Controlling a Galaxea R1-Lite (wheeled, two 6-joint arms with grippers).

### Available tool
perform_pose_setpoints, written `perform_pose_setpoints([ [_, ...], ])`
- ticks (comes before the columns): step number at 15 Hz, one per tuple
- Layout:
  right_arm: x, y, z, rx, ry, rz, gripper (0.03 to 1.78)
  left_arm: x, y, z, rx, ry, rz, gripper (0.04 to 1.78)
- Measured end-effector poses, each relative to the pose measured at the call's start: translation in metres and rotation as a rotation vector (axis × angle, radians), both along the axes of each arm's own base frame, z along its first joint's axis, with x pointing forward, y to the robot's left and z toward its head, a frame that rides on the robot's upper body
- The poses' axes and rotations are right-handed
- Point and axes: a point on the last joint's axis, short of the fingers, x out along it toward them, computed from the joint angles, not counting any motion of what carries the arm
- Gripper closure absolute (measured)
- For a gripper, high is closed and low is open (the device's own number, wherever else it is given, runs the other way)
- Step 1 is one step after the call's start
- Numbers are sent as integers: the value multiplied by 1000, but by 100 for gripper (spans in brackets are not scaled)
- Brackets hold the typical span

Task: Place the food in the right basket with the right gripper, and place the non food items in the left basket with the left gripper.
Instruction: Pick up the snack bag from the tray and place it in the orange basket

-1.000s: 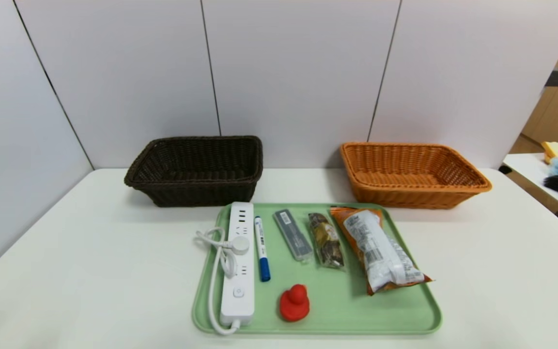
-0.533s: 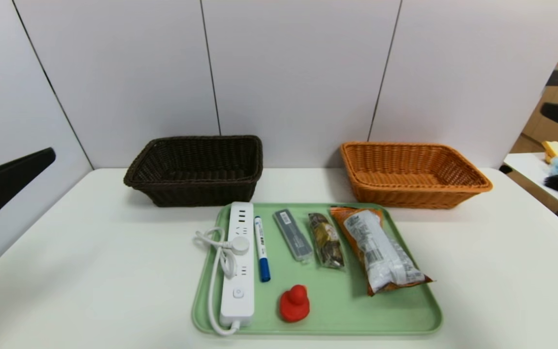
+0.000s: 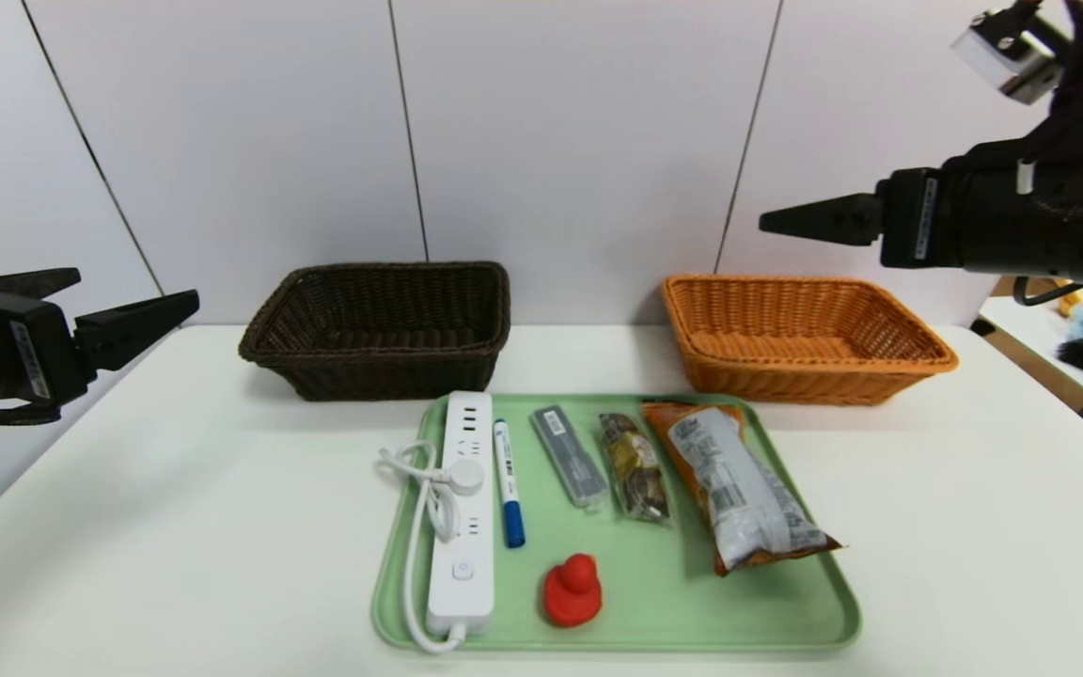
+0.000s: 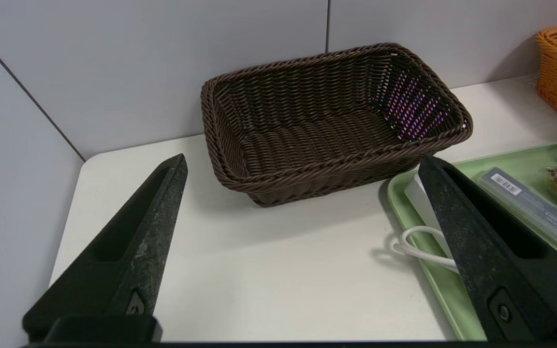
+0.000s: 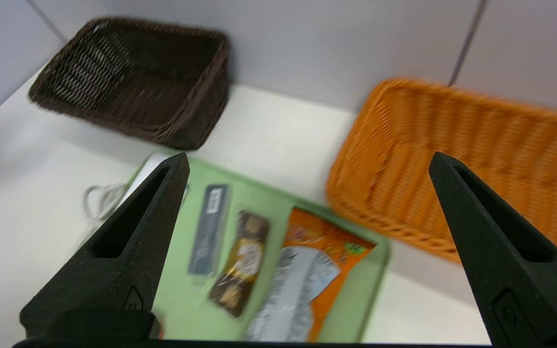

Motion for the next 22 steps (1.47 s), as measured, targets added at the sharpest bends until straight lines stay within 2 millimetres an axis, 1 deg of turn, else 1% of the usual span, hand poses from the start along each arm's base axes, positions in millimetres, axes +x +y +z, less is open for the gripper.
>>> perform_pose_setpoints([
  [2, 12, 14, -2, -18, 150, 22, 10, 2, 0, -3, 0, 14, 1, 13],
  [3, 18, 20, -7, -43, 227, 29, 10, 3, 0, -4, 0, 21, 5, 13],
  [5, 34, 31, -26, -110, 372, 31, 10, 5, 0, -7, 1, 32, 13, 13],
  [8, 52, 43, -50, -165, 466, 44, 10, 6, 0, -9, 3, 41, 13, 13],
  [10, 59, 47, -67, -191, 522, 48, 10, 7, 0, -10, 3, 45, 14, 13],
  [14, 62, 49, -100, -244, 620, 56, 10, 7, 0, -14, 3, 59, 14, 13],
  [19, 58, 46, -124, -316, 681, 59, 10, 7, 0, -18, 2, 71, 15, 13],
  [22, 56, 46, -135, -337, 711, 67, 10, 6, 0, -20, 3, 76, 15, 13],
])
